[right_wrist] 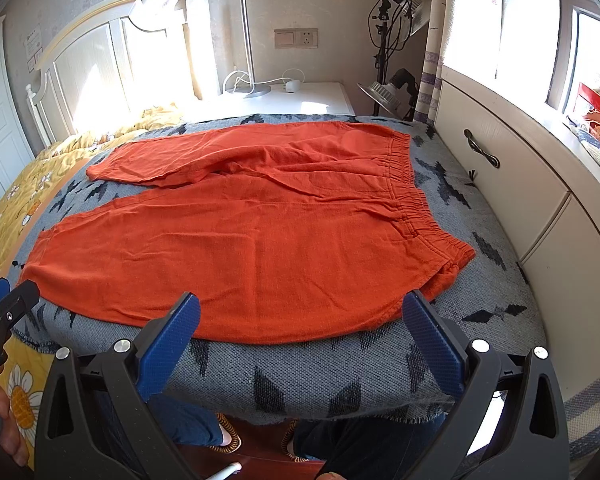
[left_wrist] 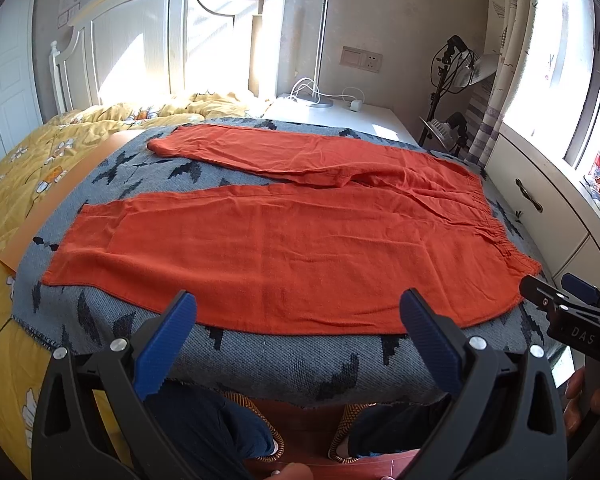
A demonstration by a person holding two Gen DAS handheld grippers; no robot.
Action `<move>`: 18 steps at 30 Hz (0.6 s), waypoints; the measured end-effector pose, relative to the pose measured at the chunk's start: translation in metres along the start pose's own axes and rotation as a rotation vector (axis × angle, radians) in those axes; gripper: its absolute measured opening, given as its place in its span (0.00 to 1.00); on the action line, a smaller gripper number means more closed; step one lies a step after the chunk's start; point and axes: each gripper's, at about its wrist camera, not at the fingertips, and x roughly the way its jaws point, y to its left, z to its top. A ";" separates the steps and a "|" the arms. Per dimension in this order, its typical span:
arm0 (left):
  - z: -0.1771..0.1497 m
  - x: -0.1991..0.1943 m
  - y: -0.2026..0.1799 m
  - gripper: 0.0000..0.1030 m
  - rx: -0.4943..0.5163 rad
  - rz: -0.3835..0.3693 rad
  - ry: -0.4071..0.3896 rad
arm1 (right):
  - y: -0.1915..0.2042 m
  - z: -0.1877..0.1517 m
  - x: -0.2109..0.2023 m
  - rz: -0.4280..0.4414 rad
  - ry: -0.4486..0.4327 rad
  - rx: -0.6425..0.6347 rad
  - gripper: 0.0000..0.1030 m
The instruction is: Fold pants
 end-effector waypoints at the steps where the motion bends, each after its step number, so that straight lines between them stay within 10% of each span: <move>1: 0.000 0.000 0.000 0.98 0.000 -0.001 0.000 | 0.000 0.000 0.000 0.000 0.000 0.000 0.95; 18: -0.001 0.000 -0.001 0.98 -0.001 -0.003 0.002 | 0.000 -0.001 0.001 0.000 0.002 -0.001 0.95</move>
